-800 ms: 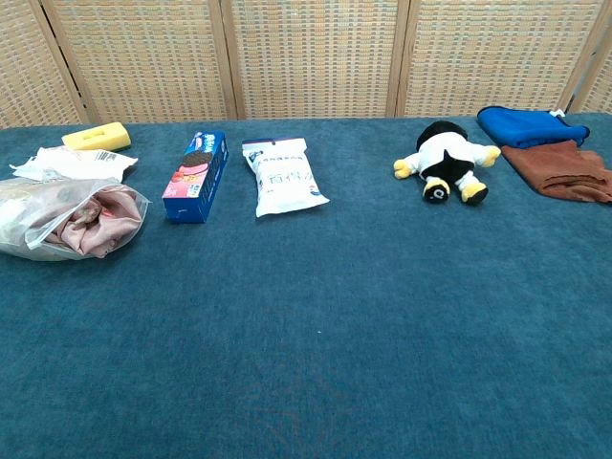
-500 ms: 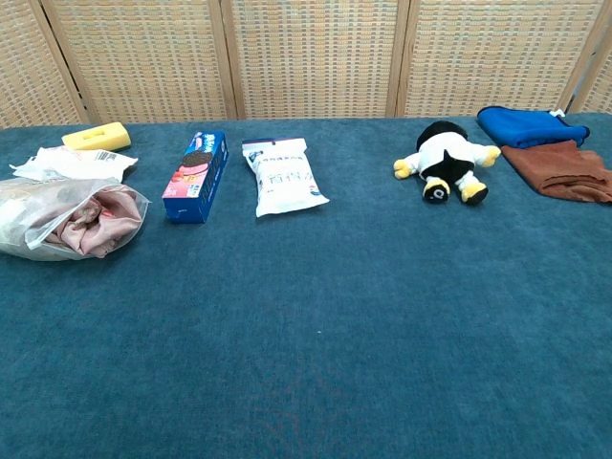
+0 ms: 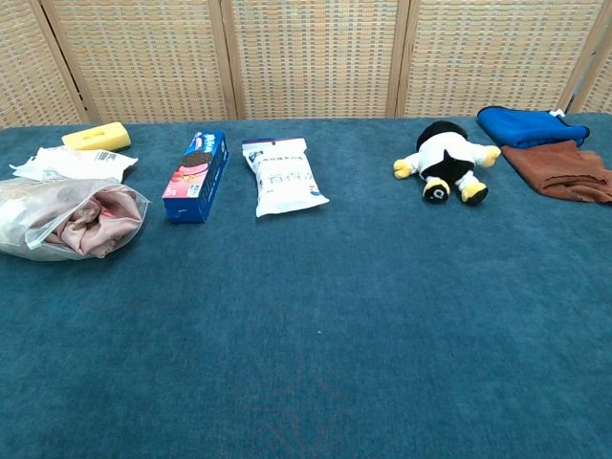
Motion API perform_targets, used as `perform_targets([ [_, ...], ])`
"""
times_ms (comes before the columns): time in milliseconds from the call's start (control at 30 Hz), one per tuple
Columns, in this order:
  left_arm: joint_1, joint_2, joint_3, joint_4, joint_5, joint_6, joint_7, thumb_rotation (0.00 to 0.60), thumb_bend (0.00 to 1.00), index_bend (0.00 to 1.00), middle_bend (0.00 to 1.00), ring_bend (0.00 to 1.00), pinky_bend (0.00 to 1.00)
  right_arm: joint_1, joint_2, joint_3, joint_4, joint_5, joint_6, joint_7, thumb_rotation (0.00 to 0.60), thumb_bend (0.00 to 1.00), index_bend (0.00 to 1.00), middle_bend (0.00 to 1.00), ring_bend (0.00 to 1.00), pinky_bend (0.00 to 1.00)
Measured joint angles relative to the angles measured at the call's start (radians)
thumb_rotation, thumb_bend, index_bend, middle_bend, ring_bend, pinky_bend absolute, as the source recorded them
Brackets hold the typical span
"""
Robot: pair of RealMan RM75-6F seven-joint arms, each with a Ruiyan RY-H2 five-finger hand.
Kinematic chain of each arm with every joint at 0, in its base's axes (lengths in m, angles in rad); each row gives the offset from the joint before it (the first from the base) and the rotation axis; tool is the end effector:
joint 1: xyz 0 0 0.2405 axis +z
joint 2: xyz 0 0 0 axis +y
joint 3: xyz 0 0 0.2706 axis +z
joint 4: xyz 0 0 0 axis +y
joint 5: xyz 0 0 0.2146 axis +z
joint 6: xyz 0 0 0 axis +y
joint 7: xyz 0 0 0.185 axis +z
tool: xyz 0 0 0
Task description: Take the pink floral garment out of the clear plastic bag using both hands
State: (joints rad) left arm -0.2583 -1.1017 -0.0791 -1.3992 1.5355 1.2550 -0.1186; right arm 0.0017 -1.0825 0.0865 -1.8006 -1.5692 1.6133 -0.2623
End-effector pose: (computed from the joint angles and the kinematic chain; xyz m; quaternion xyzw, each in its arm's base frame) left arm -0.3388 0.2925 0.1616 -0.6747 -0.3540 -0.3440 0.5487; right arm -0.2839 -0.2020 0.1824 0.5836 -0.3172 0.3905 0.6374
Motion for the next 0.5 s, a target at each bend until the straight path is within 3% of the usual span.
perform_targets([
  [233, -0.136, -0.045, 0.004, 0.146, -0.026, -0.243, -0.043, 0.600, 0.18, 0.00, 0.00, 0.00, 0.00, 0.012, -0.019, 0.014, 0.013, 0.047, -0.025, -0.033, 0.600, 0.00, 0.00, 0.00, 0.00, 0.00],
  [500, -0.264, -0.166, -0.002, 0.351, -0.061, -0.404, -0.085, 0.600, 0.18, 0.00, 0.00, 0.00, 0.00, 0.031, -0.043, 0.036, 0.041, 0.105, -0.052, -0.055, 0.600, 0.00, 0.00, 0.00, 0.00, 0.00],
])
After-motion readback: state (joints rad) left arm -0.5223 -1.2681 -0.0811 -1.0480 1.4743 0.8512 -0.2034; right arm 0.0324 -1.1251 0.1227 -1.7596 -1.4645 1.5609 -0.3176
